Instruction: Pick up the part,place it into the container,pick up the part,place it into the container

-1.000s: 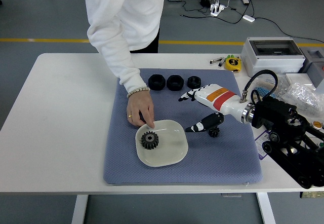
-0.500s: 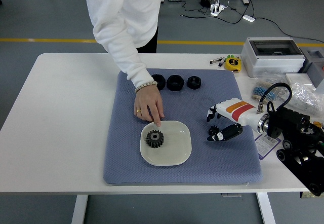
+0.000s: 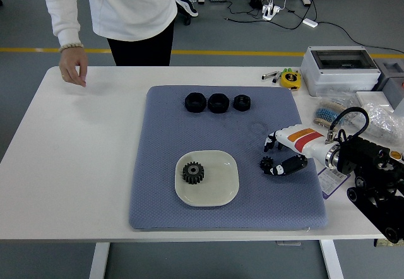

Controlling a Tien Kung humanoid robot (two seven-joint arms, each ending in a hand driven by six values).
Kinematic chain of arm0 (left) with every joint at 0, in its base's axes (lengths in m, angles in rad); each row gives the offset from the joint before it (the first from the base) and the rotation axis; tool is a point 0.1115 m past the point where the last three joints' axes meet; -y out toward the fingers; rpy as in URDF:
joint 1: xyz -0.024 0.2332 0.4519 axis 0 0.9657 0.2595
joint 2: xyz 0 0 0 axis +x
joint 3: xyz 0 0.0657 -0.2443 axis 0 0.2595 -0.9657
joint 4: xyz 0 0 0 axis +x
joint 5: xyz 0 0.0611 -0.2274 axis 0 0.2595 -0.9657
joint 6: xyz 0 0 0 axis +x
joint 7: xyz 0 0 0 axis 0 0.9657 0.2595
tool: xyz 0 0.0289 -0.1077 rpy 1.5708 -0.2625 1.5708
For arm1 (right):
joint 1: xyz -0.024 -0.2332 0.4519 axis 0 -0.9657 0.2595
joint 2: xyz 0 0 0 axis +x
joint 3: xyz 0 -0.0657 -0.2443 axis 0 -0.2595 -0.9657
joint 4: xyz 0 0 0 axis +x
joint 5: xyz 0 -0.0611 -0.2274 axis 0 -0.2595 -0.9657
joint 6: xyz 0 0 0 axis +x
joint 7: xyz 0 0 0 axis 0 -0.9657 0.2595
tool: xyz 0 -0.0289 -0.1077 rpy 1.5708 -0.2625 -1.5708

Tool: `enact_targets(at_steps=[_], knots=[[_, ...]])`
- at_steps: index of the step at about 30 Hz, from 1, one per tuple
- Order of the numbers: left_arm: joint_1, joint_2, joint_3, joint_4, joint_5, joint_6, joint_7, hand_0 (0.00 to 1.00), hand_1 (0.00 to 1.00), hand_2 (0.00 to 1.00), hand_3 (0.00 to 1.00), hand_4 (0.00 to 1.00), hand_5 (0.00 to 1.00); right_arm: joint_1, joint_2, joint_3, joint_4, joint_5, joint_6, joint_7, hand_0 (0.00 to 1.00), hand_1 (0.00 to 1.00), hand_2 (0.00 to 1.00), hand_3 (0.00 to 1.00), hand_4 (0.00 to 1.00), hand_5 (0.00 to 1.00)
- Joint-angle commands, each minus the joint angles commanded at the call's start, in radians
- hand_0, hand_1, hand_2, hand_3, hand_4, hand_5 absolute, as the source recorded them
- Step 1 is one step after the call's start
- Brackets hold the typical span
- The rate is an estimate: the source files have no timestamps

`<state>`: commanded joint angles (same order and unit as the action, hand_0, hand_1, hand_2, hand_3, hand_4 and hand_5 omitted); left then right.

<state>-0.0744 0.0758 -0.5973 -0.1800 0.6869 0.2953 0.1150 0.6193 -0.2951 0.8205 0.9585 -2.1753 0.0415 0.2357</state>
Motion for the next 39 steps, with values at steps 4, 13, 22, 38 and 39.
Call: enact_targets(at_steps=[4, 13, 22, 38, 39], knots=[[0.0, 0.0, 0.001, 0.0, -0.001, 0.0, 0.0, 0.692, 0.655, 0.706, 0.567, 0.65, 0.577, -0.002, 0.0, -0.001, -0.004, -0.002, -0.004, 0.003, 0.381, 0.447, 0.522, 0.523, 0.844, 0.46], [0.001, -0.001, -0.004, 0.0, 0.007, -0.001, 0.003, 0.692, 0.656, 0.706, 0.567, 0.65, 0.577, -0.004, 0.002, -0.007, -0.012, 0.001, -0.01, 0.008, 0.323, 0.416, 0.5, 0.514, 0.827, 0.454], [-0.002, -0.001, -0.003, 0.0, 0.01, -0.003, 0.004, 0.692, 0.655, 0.706, 0.567, 0.649, 0.578, -0.004, 0.003, -0.012, -0.014, 0.007, -0.025, 0.017, 0.233, 0.336, 0.45, 0.5, 0.797, 0.451], [-0.002, 0.0, -0.003, 0.0, 0.017, -0.008, 0.004, 0.691, 0.652, 0.704, 0.567, 0.648, 0.575, -0.006, 0.004, -0.017, -0.012, 0.022, -0.034, 0.029, 0.145, 0.227, 0.377, 0.489, 0.745, 0.444], [-0.002, 0.001, -0.003, 0.0, 0.018, -0.008, 0.004, 0.691, 0.652, 0.704, 0.567, 0.648, 0.575, -0.006, 0.004, -0.017, -0.012, 0.024, -0.035, 0.03, 0.145, 0.227, 0.377, 0.489, 0.745, 0.444]])
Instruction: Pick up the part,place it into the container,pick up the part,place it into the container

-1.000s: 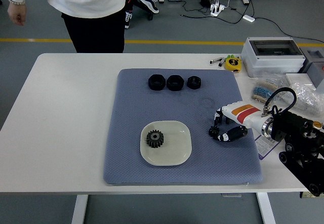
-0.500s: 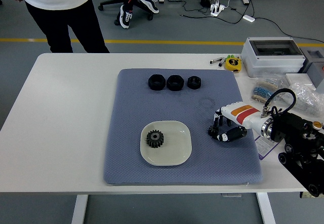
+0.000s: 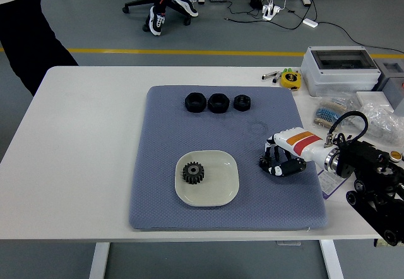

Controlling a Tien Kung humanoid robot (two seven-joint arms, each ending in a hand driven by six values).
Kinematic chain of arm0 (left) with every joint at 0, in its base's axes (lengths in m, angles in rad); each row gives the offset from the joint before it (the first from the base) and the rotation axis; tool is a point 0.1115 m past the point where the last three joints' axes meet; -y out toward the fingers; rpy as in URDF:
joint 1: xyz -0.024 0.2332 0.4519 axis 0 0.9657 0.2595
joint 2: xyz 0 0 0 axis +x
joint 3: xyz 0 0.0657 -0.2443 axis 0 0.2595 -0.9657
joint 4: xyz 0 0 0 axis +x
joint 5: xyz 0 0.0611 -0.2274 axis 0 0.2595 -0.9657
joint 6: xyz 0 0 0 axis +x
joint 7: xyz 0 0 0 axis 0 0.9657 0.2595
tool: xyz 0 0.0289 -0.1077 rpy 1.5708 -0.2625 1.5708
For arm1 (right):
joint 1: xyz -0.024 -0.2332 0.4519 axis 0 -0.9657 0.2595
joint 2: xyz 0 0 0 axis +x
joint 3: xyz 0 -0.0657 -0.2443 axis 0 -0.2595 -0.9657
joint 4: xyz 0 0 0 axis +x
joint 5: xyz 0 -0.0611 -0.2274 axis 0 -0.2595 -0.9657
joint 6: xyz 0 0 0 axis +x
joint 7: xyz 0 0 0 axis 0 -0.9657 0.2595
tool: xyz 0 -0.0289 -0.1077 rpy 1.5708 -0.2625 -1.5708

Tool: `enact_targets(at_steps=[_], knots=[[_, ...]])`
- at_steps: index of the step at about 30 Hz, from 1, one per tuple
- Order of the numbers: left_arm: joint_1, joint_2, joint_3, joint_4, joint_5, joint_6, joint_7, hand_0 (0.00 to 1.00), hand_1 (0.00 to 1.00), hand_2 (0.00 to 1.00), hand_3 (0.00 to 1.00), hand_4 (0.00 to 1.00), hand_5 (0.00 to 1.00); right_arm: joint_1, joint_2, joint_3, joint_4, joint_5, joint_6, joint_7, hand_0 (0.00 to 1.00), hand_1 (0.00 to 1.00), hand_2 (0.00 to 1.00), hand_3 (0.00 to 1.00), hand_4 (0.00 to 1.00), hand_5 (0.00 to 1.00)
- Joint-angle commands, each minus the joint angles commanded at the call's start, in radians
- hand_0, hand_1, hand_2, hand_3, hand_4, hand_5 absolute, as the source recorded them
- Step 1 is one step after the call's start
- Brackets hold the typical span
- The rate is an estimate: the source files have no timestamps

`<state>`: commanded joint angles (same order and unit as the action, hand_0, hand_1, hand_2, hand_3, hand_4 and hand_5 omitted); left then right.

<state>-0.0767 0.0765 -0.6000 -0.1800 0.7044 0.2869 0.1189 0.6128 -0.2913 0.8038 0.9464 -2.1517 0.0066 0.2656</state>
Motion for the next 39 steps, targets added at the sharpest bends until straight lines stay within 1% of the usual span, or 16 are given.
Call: enact_targets(at_steps=[4, 5, 10, 11, 16, 17, 22, 23, 28, 29, 34, 35, 39], knots=[[-0.001, 0.001, 0.0, 0.0, 0.009, -0.002, 0.001, 0.691, 0.652, 0.704, 0.567, 0.648, 0.575, -0.001, 0.0, 0.0, -0.001, 0.004, -0.001, 0.002, 0.145, 0.227, 0.377, 0.489, 0.745, 0.444], [-0.001, 0.001, 0.005, 0.0, 0.005, -0.001, 0.0, 0.692, 0.654, 0.704, 0.567, 0.648, 0.576, -0.001, 0.0, 0.0, -0.001, 0.005, -0.001, 0.002, 0.111, 0.2, 0.348, 0.489, 0.73, 0.443], [0.0, 0.0, 0.009, 0.0, 0.003, 0.0, 0.0, 0.692, 0.654, 0.704, 0.567, 0.648, 0.576, -0.001, 0.0, -0.002, -0.003, 0.006, -0.001, 0.002, 0.111, 0.2, 0.348, 0.489, 0.73, 0.443], [0.0, 0.0, 0.008, 0.0, 0.003, 0.0, 0.0, 0.691, 0.653, 0.705, 0.568, 0.649, 0.577, -0.002, 0.0, -0.002, -0.003, 0.006, -0.001, 0.002, 0.09, 0.141, 0.292, 0.489, 0.712, 0.445], [0.002, 0.0, 0.002, 0.0, 0.012, 0.0, 0.002, 0.691, 0.653, 0.705, 0.568, 0.649, 0.577, -0.004, 0.0, -0.002, -0.002, 0.01, 0.0, 0.003, 0.09, 0.141, 0.292, 0.489, 0.712, 0.445], [0.002, 0.0, 0.001, 0.0, 0.013, 0.0, 0.002, 0.691, 0.654, 0.705, 0.567, 0.65, 0.578, -0.005, 0.0, -0.002, -0.002, 0.011, 0.0, 0.004, 0.07, 0.109, 0.262, 0.488, 0.702, 0.445], [0.005, 0.0, -0.005, 0.0, 0.023, -0.001, 0.005, 0.691, 0.654, 0.705, 0.567, 0.65, 0.578, -0.005, 0.001, -0.003, -0.001, 0.015, -0.001, 0.005, 0.07, 0.109, 0.262, 0.488, 0.702, 0.445], [0.005, 0.0, -0.007, 0.0, 0.026, -0.001, 0.005, 0.691, 0.652, 0.704, 0.567, 0.649, 0.578, -0.005, 0.001, -0.003, -0.001, 0.015, -0.001, 0.005, 0.045, 0.071, 0.228, 0.493, 0.697, 0.449], [0.006, 0.001, -0.008, 0.0, 0.028, -0.003, 0.005, 0.691, 0.652, 0.704, 0.567, 0.649, 0.578, -0.008, 0.0, 0.003, 0.001, 0.017, 0.0, 0.006, 0.045, 0.071, 0.228, 0.493, 0.697, 0.449], [0.005, 0.001, -0.008, 0.0, 0.029, -0.003, 0.005, 0.69, 0.652, 0.702, 0.567, 0.65, 0.579, -0.008, 0.0, 0.006, 0.001, 0.017, -0.001, 0.006, 0.028, 0.05, 0.198, 0.491, 0.689, 0.445], [0.002, 0.002, -0.003, 0.0, 0.023, -0.004, 0.003, 0.69, 0.652, 0.702, 0.567, 0.65, 0.579, -0.008, -0.004, 0.018, 0.005, 0.02, -0.007, 0.007, 0.028, 0.05, 0.198, 0.491, 0.689, 0.445], [0.001, 0.002, -0.003, 0.0, 0.024, -0.004, 0.004, 0.691, 0.653, 0.704, 0.567, 0.65, 0.58, -0.008, -0.004, 0.02, 0.006, 0.021, -0.009, 0.007, 0.002, 0.009, 0.133, 0.5, 0.71, 0.408], [-0.001, 0.003, -0.002, 0.0, 0.024, -0.005, 0.004, 0.691, 0.653, 0.704, 0.567, 0.65, 0.58, -0.01, -0.004, 0.026, 0.011, 0.022, -0.019, 0.009, 0.002, 0.009, 0.133, 0.5, 0.71, 0.408]])
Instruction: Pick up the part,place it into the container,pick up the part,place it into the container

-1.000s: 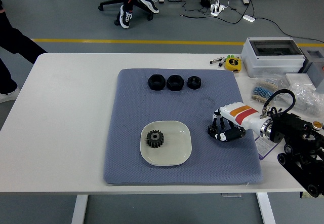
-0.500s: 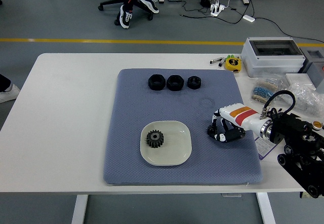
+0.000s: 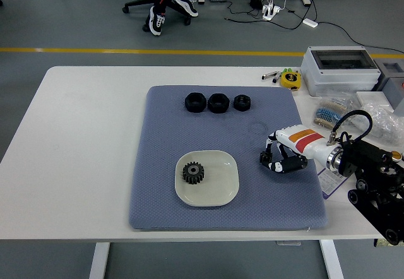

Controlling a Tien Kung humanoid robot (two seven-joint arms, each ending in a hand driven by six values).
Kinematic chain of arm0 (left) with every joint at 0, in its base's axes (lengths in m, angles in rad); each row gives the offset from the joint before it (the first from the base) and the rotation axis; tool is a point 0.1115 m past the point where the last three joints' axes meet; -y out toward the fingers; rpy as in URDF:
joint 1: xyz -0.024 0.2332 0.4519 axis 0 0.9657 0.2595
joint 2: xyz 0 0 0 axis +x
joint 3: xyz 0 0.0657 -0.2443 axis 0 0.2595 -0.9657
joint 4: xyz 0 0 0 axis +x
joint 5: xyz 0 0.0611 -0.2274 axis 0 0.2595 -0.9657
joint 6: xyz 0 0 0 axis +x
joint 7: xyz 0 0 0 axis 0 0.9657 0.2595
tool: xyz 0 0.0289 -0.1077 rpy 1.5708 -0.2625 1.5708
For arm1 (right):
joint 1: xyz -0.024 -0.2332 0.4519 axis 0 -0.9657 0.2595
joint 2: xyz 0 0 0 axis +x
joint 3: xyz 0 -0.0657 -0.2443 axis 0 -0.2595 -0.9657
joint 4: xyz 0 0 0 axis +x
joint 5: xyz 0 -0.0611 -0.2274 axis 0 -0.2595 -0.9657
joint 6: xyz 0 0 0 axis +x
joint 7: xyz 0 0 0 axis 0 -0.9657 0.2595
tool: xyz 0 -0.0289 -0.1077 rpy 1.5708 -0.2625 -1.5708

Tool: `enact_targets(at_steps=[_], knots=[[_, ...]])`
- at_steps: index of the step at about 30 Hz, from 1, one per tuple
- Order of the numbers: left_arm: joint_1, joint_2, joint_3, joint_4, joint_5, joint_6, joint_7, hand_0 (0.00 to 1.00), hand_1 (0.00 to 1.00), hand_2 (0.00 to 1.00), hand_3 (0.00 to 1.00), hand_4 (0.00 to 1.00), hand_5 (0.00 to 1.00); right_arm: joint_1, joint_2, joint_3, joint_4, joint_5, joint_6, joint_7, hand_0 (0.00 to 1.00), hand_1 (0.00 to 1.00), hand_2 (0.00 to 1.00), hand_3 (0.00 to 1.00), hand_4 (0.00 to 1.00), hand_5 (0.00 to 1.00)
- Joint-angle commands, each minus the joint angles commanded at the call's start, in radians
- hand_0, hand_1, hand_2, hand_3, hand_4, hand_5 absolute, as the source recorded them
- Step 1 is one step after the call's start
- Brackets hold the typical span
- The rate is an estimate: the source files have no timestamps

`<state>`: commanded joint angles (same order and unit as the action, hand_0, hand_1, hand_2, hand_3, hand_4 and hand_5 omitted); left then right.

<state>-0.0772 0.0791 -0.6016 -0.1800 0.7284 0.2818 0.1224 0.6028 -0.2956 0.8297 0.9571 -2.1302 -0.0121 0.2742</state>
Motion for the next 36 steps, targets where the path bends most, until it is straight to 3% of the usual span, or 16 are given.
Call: enact_targets(at_steps=[8, 22, 31, 36], knots=[[-0.001, 0.0, -0.001, 0.0, 0.007, -0.002, 0.0, 0.692, 0.652, 0.704, 0.568, 0.65, 0.581, -0.008, -0.006, 0.027, 0.036, 0.034, -0.019, 0.002, 0.002, 0.002, 0.071, 0.501, 0.773, 0.346], [-0.004, 0.002, 0.003, 0.0, 0.008, -0.004, -0.001, 0.691, 0.652, 0.702, 0.568, 0.65, 0.58, -0.014, -0.014, 0.025, 0.213, 0.055, -0.079, 0.005, 0.002, 0.002, 0.056, 0.501, 0.801, 0.319], [-0.004, 0.004, 0.001, 0.0, 0.013, -0.004, 0.0, 0.692, 0.652, 0.699, 0.567, 0.651, 0.581, -0.002, -0.018, -0.066, 0.318, 0.057, -0.069, 0.003, 0.002, 0.002, 0.054, 0.502, 0.81, 0.314], [-0.005, 0.004, 0.005, 0.0, 0.009, -0.004, -0.001, 0.692, 0.652, 0.701, 0.567, 0.651, 0.58, 0.002, -0.014, -0.068, 0.329, 0.064, -0.064, -0.003, 0.002, 0.002, 0.062, 0.506, 0.827, 0.302]])
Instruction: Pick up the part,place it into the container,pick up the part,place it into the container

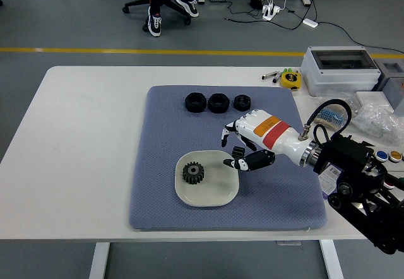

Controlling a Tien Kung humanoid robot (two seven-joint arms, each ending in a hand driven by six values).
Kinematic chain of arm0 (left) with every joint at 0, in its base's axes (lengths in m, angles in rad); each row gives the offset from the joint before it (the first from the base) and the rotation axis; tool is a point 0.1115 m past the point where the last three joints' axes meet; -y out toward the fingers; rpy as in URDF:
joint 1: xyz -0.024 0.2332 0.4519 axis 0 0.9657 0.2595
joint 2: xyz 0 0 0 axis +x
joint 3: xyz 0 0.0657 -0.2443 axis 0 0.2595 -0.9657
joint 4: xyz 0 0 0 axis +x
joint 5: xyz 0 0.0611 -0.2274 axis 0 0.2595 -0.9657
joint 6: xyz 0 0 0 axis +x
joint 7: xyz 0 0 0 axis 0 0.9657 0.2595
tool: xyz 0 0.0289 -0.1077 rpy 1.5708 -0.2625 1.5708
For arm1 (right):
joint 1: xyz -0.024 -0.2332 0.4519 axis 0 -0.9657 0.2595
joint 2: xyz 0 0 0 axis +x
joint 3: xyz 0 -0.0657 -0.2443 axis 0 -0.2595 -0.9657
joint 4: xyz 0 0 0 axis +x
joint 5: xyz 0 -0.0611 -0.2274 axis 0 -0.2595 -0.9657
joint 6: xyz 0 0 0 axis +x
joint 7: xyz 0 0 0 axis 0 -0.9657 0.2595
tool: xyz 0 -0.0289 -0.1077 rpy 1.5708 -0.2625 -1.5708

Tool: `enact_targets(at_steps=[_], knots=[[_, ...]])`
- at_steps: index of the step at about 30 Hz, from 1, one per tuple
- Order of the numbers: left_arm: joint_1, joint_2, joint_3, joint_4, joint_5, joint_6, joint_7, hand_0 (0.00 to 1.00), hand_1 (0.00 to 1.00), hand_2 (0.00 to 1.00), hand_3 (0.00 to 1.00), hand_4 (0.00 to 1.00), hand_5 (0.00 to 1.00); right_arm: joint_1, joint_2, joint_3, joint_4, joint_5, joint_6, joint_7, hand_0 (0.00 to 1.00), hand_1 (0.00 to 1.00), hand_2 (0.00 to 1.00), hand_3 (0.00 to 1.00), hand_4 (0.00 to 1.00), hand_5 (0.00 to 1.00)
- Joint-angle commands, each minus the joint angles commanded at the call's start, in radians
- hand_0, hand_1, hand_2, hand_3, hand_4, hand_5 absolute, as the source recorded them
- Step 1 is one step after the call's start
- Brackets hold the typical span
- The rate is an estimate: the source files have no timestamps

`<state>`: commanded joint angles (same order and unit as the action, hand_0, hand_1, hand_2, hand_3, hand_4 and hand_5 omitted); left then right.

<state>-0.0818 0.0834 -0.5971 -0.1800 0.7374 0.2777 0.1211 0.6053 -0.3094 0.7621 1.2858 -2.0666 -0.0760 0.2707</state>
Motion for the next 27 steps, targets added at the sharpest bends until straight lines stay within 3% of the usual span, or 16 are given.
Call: enact_targets(at_steps=[1, 2, 7, 8, 13, 14, 20, 21, 27], knots=[[-0.001, 0.001, 0.003, 0.0, -0.003, 0.0, -0.001, 0.692, 0.652, 0.701, 0.567, 0.651, 0.58, 0.002, -0.002, 0.006, -0.006, -0.002, -0.004, -0.005, 0.002, 0.002, 0.062, 0.506, 0.827, 0.302], [-0.001, 0.001, 0.003, 0.0, -0.003, 0.0, -0.001, 0.692, 0.652, 0.702, 0.567, 0.652, 0.581, 0.002, -0.003, 0.01, -0.011, -0.002, -0.008, -0.01, 0.064, 0.124, 0.26, 0.512, 0.7, 0.416], [-0.001, 0.002, 0.006, 0.0, -0.009, 0.0, -0.002, 0.692, 0.652, 0.702, 0.567, 0.652, 0.581, 0.0, -0.008, 0.041, -0.033, -0.016, 0.005, -0.045, 0.064, 0.124, 0.26, 0.512, 0.7, 0.416], [-0.002, 0.002, 0.003, 0.0, -0.004, 0.0, -0.001, 0.691, 0.652, 0.702, 0.567, 0.651, 0.58, 0.0, -0.007, 0.047, -0.039, -0.027, 0.016, -0.049, 0.282, 0.406, 0.516, 0.644, 0.785, 0.387], [-0.003, 0.002, 0.003, 0.0, -0.002, 0.0, -0.001, 0.691, 0.652, 0.702, 0.567, 0.651, 0.58, 0.0, -0.006, 0.058, -0.064, -0.073, 0.041, -0.053, 0.282, 0.406, 0.516, 0.644, 0.785, 0.387], [-0.002, 0.002, 0.002, 0.0, -0.002, 0.0, -0.001, 0.692, 0.652, 0.7, 0.567, 0.652, 0.582, 0.0, -0.006, 0.058, -0.071, -0.083, 0.048, -0.052, 0.515, 0.64, 0.769, 0.861, 0.891, 0.391], [-0.003, 0.0, 0.0, 0.0, -0.001, 0.001, 0.0, 0.692, 0.652, 0.7, 0.567, 0.652, 0.582, 0.003, -0.007, 0.042, -0.118, -0.131, 0.061, -0.046, 0.515, 0.64, 0.769, 0.861, 0.891, 0.391], [-0.003, 0.0, 0.0, 0.0, -0.001, 0.001, 0.001, 0.69, 0.652, 0.7, 0.567, 0.651, 0.581, 0.004, -0.006, 0.039, -0.123, -0.133, 0.058, -0.044, 0.615, 0.701, 0.826, 0.871, 0.89, 0.378], [-0.004, -0.001, 0.001, 0.0, 0.003, 0.0, 0.002, 0.691, 0.652, 0.698, 0.567, 0.653, 0.583, 0.011, 0.006, 0.012, -0.179, -0.144, 0.026, -0.032, 0.606, 0.686, 0.801, 0.863, 0.851, 0.37]])
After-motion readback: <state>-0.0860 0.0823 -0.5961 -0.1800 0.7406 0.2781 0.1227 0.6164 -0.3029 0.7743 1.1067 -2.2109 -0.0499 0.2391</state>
